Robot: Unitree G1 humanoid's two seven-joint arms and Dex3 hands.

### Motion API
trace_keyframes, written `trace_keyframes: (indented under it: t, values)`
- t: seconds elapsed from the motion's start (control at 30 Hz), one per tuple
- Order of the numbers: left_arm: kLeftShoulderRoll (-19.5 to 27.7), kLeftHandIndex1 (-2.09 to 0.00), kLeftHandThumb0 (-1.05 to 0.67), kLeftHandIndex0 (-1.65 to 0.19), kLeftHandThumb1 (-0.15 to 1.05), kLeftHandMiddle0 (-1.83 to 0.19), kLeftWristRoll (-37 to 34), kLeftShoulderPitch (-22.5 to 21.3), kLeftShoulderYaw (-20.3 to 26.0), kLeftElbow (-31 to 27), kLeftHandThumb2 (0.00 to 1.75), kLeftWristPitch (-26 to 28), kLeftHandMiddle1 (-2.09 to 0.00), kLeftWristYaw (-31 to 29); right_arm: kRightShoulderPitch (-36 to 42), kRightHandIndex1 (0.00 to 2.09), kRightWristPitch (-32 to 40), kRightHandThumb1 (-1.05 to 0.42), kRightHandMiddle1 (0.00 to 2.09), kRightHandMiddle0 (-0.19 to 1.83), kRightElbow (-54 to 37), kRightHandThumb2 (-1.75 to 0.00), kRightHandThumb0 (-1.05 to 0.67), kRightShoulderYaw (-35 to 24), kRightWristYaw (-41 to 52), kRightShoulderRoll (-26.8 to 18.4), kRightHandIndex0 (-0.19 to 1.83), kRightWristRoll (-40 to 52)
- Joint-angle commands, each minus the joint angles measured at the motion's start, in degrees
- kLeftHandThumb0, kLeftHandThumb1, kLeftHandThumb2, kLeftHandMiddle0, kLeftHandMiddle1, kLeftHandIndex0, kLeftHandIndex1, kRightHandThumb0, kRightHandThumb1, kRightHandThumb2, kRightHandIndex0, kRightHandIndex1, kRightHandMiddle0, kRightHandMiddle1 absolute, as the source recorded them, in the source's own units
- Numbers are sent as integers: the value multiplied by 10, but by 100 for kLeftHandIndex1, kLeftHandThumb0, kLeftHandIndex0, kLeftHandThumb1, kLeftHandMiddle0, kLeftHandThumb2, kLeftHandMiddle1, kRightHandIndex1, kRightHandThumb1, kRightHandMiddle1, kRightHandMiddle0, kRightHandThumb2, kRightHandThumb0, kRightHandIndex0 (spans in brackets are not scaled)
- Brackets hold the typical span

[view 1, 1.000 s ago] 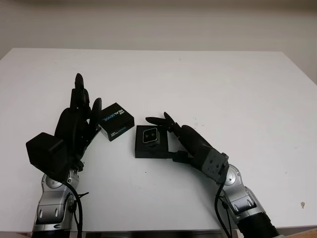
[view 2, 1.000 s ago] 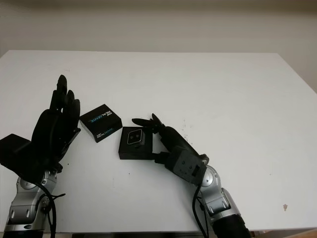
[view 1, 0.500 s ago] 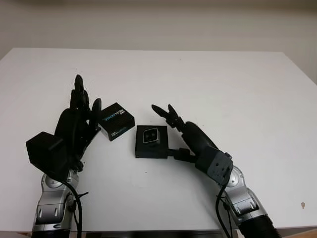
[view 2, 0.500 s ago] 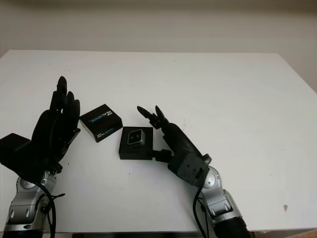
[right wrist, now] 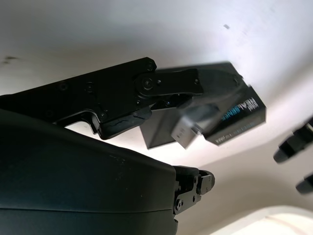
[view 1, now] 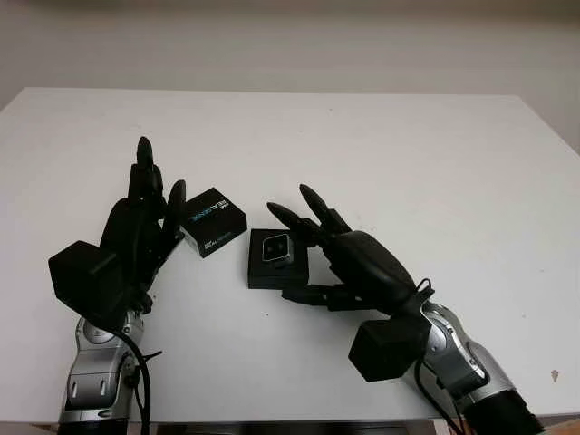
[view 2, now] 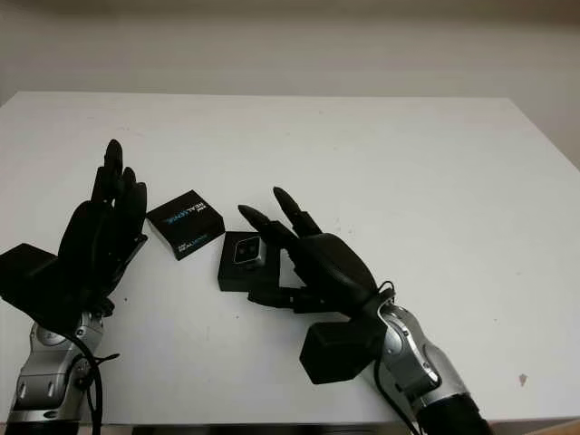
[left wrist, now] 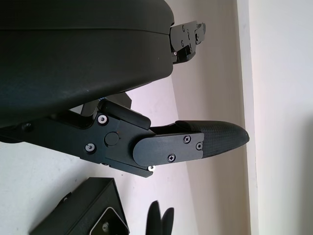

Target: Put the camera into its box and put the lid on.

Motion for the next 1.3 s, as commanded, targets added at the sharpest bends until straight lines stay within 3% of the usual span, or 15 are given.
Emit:
trace_keyframes:
  t: [0.0,0.37,0.73,1.27]
  values:
    - [1,0,-76,19,105,19,2,5,-2,-11,52,-1,0,0,-10,5,-13,-105,9,13,8,-45,-81,4,-7,-12,-15,-8]
    - [0,0,-76,19,105,19,-5,14,0,-24,51,7,0,-2,-9,0,-3,-105,6,10,-1,-58,-84,13,-13,-39,-19,-61]
    - [-2,0,-76,19,105,19,-4,20,-2,-39,51,16,0,2,2,0,-8,-105,11,20,-4,-51,-82,12,-9,-54,-19,-58]
    - [-4,0,-75,19,105,19,-5,30,-1,-62,50,34,0,9,31,4,24,-105,13,35,-76,-48,-83,-6,63,-109,-18,-49]
